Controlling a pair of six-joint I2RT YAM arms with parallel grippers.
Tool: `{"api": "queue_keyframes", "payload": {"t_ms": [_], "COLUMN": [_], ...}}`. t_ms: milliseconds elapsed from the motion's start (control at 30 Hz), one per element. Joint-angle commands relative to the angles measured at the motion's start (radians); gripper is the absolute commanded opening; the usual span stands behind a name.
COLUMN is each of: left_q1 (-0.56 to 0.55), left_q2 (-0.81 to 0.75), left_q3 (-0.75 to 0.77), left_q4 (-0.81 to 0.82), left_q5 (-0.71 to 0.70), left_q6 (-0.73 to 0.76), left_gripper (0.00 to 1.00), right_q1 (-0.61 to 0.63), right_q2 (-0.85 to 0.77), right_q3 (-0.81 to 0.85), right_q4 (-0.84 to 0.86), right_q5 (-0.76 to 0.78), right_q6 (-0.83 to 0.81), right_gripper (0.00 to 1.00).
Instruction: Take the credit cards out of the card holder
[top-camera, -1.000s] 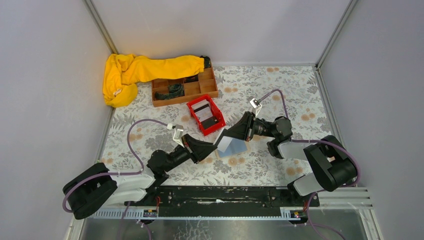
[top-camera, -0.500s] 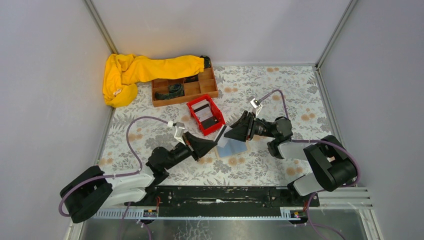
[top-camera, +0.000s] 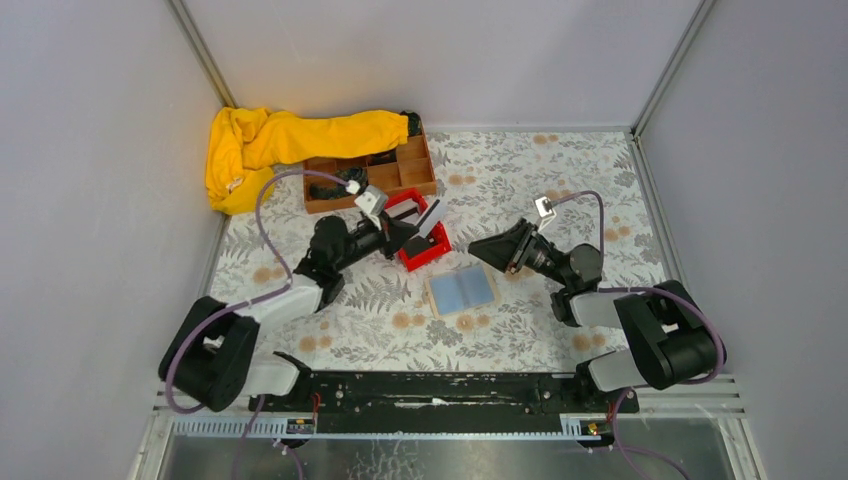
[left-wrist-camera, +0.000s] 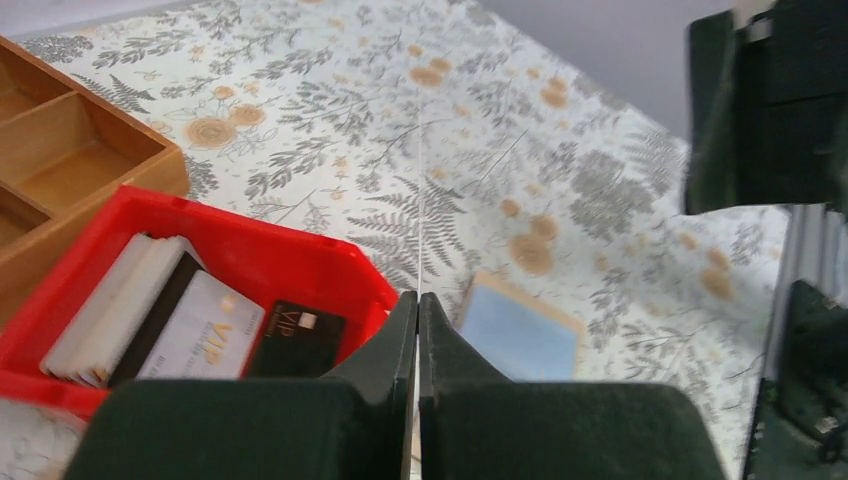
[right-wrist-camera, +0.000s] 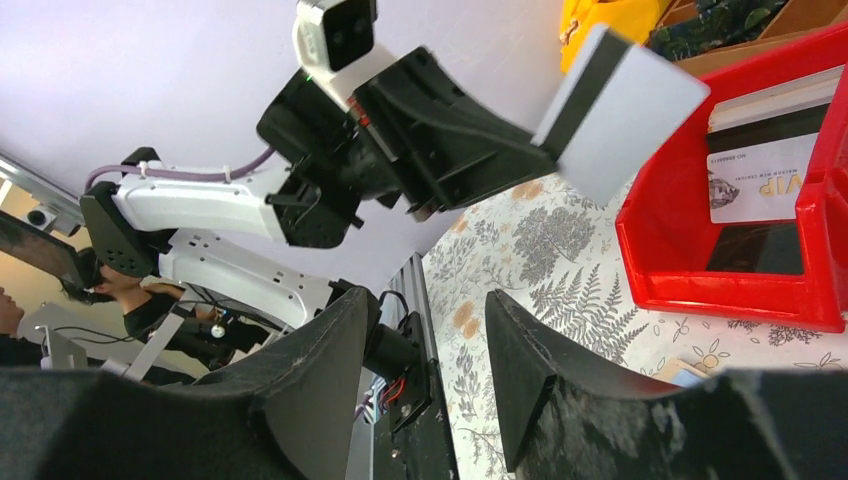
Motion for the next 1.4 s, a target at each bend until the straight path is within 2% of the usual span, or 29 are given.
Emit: {"api": "queue_keyframes", "payload": {"t_ms": [0,100,233,400,567,1033,1200,1367], "left_q1": [0.062,0.087,0.139,0.185,0.227,0.228,0.228,0.227], "left_q2": [0.113,0.167,0.214,0.289,0.307,0.430,0.424,0.395], "left_q3": [0.192,0.304,0.414,0.504,0.432,0.529,0.516,0.500], "left_q4": [-0.238,-0.419,-0.559,-0.780,-0.680,-0.762,-0.741,-0.724], "left_q5": [0.171,0.154,0.218,0.243,0.262,0.227,0.199,0.182], "left_q6": [0.251,0.383,0.451,0.582,0.576,0.600,0.587,0.572], "left_gripper": [0.00,0.00,0.00,0.00,0.00,0.00,0.22,0.28], "right_q1": [-0.011,-0.015,-0.020,-0.024,-0.025,-0.034,-0.036,-0.036], "right_q2": [0.009,0.011,0.014,0.049,0.076,0.084,0.091,0.096], "right_q3": [0.005,0.007,0.008,0.015,0.022,0.016,0.017,0.016], "right_q4": [0.108,0.105,0.066,0.103,0.111,0.110,0.112,0.111], "right_q5": [0.023,0.004,-0.011,-0.013,-0.018,-0.021,-0.023,-0.021], "right_q6": [0.013,0.022,0.002,0.022,0.032,0.030,0.030,0.027], "right_gripper": [0.54,0.54,0.54,0.54,0.54,0.54,0.53,0.53]}}
